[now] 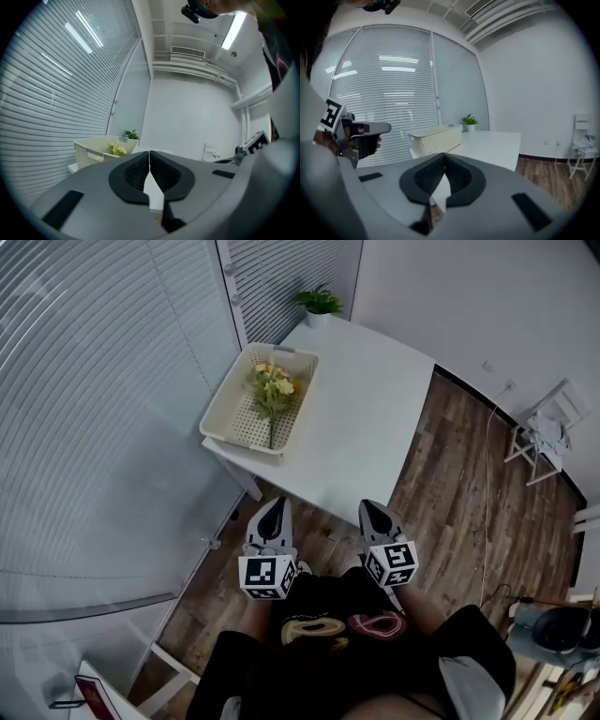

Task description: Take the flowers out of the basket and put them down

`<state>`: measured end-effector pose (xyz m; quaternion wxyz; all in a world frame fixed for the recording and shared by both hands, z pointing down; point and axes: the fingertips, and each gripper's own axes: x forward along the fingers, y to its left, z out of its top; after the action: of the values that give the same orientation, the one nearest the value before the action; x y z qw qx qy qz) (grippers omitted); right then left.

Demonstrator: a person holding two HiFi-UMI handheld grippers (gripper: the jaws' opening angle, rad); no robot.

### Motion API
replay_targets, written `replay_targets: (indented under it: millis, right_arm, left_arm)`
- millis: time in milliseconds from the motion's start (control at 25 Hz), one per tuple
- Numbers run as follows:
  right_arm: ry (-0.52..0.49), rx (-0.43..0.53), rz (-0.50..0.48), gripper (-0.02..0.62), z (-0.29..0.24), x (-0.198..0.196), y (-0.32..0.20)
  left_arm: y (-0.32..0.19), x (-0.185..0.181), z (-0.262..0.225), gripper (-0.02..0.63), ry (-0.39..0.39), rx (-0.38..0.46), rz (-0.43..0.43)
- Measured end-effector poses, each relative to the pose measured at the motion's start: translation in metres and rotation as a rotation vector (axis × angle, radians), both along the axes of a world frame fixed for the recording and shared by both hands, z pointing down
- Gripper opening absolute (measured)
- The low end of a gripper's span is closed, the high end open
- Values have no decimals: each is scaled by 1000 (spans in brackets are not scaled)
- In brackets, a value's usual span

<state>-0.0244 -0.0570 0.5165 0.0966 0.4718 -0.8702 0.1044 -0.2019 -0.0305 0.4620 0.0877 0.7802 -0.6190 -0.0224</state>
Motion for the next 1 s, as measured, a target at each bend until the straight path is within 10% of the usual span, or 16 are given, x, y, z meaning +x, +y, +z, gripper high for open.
replay_targets:
  millis: [1000]
  right_arm:
    - [8,-74,-233,11,13,9,-91]
  left_arm:
    - [-88,7,-10,31,-27,-79,-180]
